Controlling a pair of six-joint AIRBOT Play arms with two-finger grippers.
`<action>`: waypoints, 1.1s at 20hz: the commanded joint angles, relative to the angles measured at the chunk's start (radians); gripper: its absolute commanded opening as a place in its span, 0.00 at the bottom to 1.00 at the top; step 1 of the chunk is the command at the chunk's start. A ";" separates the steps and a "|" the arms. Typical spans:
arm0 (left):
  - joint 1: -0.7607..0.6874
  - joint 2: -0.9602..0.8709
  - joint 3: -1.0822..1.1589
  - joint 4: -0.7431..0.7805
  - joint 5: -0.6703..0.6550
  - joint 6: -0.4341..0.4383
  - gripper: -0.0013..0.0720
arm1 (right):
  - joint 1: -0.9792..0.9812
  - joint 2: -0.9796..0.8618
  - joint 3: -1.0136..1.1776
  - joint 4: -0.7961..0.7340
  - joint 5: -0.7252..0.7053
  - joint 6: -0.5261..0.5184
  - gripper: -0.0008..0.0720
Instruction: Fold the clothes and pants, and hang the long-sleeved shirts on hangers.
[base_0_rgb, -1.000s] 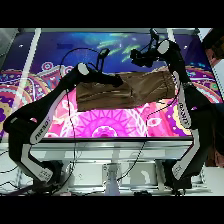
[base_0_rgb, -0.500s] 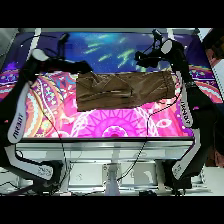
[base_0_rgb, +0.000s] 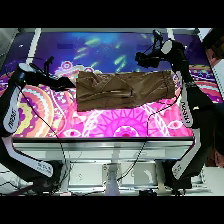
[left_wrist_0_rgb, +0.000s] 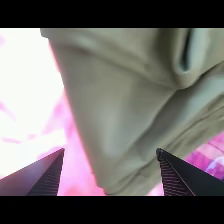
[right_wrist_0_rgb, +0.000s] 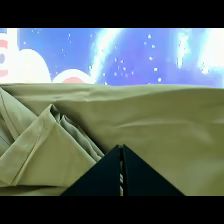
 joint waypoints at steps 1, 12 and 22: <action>-0.004 -0.061 -0.027 0.003 0.023 0.000 0.91 | -0.001 0.000 0.000 -0.002 -0.015 0.000 0.06; -0.120 -0.129 -0.027 -0.094 0.190 0.001 0.74 | 0.014 0.001 0.000 0.013 -0.014 0.000 0.06; -0.120 -0.019 -0.011 -0.100 0.175 -0.064 0.03 | 0.022 0.003 0.000 0.025 0.022 -0.044 0.06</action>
